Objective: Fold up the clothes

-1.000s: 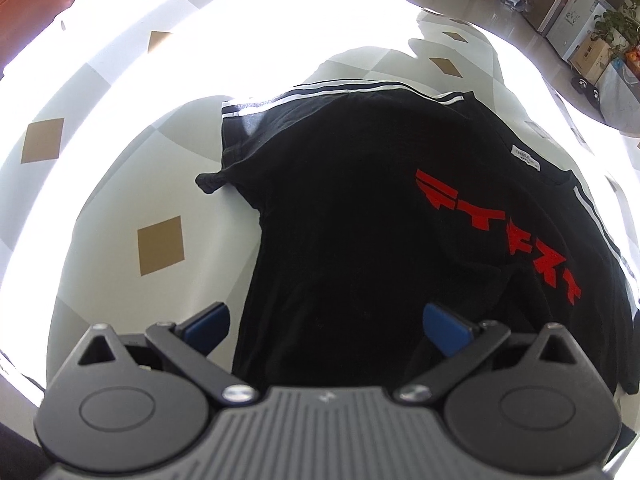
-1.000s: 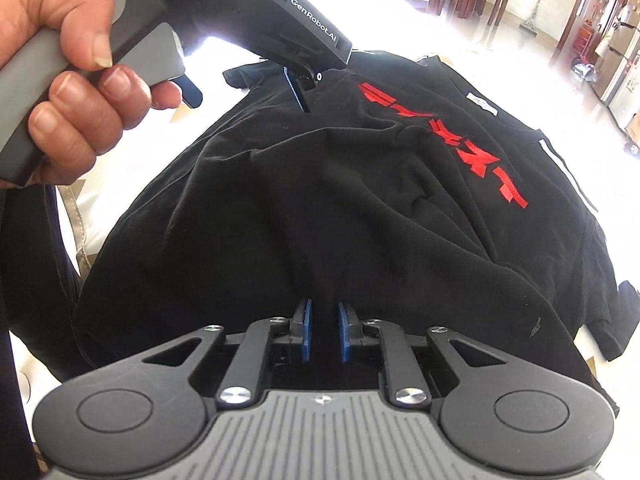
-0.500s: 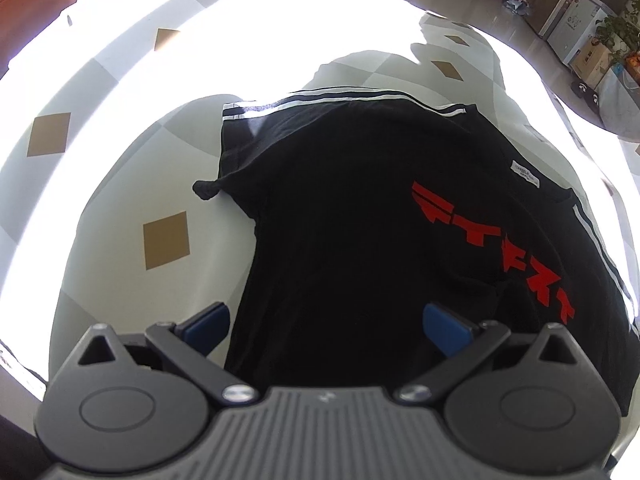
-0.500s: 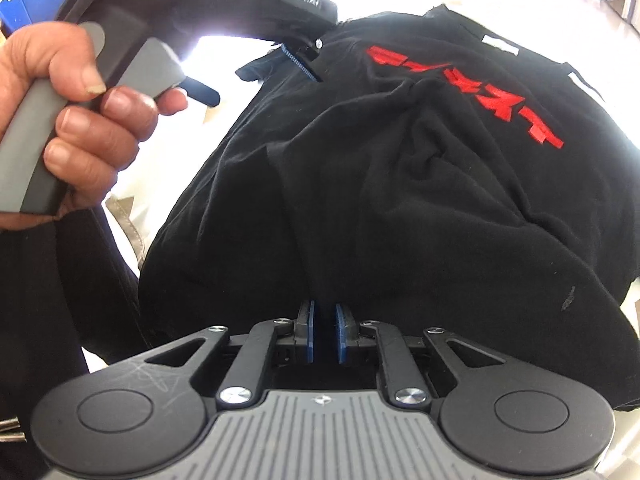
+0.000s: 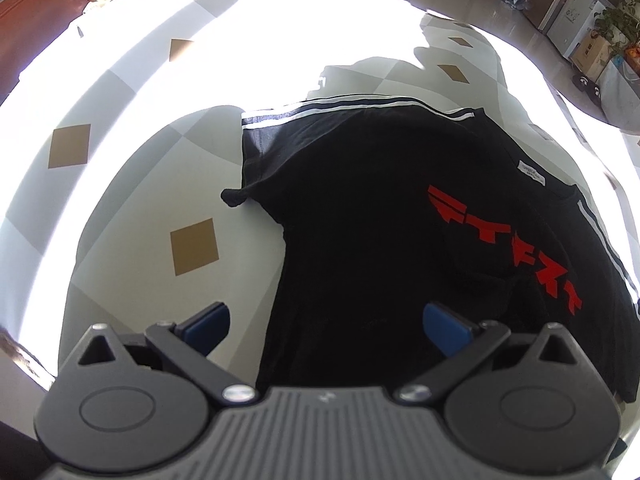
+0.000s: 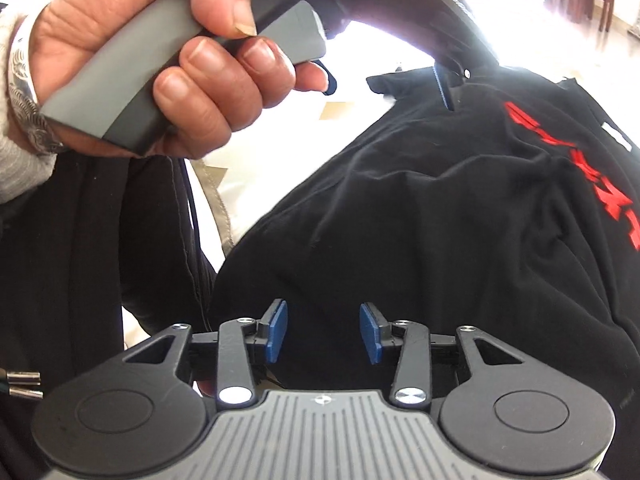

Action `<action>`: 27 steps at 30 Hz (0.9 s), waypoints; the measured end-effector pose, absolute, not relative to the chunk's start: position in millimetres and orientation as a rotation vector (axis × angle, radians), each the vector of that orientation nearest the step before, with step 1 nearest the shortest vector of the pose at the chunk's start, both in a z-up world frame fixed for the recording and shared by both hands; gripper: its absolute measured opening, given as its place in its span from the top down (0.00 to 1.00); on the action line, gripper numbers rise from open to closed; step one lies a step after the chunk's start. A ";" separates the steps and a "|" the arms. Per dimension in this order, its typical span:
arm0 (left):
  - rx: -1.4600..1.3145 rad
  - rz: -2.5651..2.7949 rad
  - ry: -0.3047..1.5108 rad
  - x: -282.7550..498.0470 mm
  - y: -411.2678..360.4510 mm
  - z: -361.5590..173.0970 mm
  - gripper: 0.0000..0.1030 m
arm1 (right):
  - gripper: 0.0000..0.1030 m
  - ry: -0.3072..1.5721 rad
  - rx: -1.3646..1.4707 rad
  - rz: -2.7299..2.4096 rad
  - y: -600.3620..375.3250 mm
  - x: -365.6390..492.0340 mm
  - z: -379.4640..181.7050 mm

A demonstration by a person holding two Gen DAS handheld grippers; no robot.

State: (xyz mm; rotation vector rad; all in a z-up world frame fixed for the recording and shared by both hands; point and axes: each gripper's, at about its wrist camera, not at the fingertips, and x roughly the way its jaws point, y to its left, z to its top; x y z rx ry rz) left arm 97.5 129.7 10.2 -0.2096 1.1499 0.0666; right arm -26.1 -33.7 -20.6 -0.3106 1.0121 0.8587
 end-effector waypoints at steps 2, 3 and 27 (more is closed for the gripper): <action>-0.213 0.069 1.156 96.6 134.0 8.6 0.00 | 0.56 1.006 -0.357 0.852 -26.3 -27.3 -25.3; -0.218 0.069 1.158 96.2 136.1 7.9 0.00 | 0.55 1.001 -0.385 0.844 -22.9 -28.3 -28.6; -0.188 0.077 1.180 100.2 120.8 -6.0 0.00 | 0.55 1.018 -0.240 0.695 -44.1 -11.6 -6.1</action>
